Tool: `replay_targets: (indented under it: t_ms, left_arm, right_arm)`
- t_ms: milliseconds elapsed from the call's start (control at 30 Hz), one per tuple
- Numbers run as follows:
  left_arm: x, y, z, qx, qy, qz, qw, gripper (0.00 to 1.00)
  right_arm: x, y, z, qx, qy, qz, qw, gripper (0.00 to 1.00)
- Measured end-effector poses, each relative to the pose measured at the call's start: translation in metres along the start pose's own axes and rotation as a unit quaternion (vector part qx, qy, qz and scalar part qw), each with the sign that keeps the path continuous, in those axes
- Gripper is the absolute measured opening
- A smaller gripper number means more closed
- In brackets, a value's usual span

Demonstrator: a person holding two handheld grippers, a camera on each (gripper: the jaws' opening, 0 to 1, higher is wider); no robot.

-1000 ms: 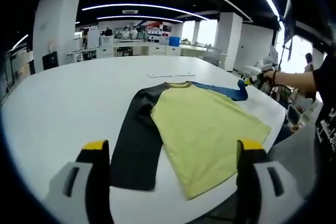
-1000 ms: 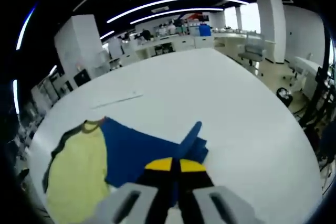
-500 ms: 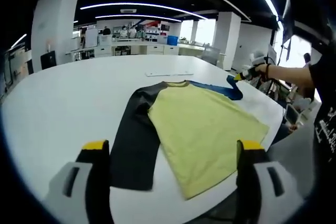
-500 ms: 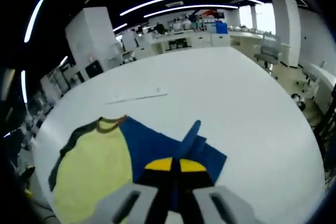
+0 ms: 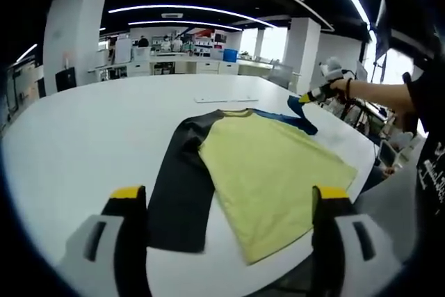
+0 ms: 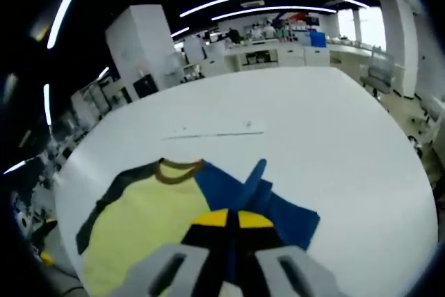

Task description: Fold the garment on the visible template until the final outline fits inside the template.

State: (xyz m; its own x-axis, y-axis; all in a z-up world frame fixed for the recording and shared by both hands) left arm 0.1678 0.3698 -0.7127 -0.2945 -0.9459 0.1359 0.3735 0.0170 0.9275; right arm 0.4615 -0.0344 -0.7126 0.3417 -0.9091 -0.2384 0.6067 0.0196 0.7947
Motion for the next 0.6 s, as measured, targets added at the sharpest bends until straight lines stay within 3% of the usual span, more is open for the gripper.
replay_targets:
  t_ms: [133,600]
  left_arm:
    - [0.000,-0.001,0.001,-0.001,0.000,0.002,1.0000,0.96]
    - [-0.004,-0.002,0.002,-0.001,0.002,0.007,1.0000,0.95]
  right_arm:
    - [-0.018,0.001,-0.003,-0.004,0.014,0.011,0.9998,0.00]
    - [-0.053,0.011,-0.019,-0.019,0.055,0.050,0.9970,0.00]
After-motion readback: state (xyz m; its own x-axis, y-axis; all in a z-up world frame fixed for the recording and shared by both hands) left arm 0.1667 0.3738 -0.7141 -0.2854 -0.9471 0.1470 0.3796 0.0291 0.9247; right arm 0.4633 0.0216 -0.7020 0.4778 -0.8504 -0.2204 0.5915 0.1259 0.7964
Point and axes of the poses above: the point that each gripper's makers call its tool centre point, and the gripper's own axes: z roughly backward along the fingers, x roughly to its right, y roughly out of its top, the point moved 7 cm from there along z, roughly backward along the fingers, and after that the axes turned 6 degrees about x, right-handed, at the moved point
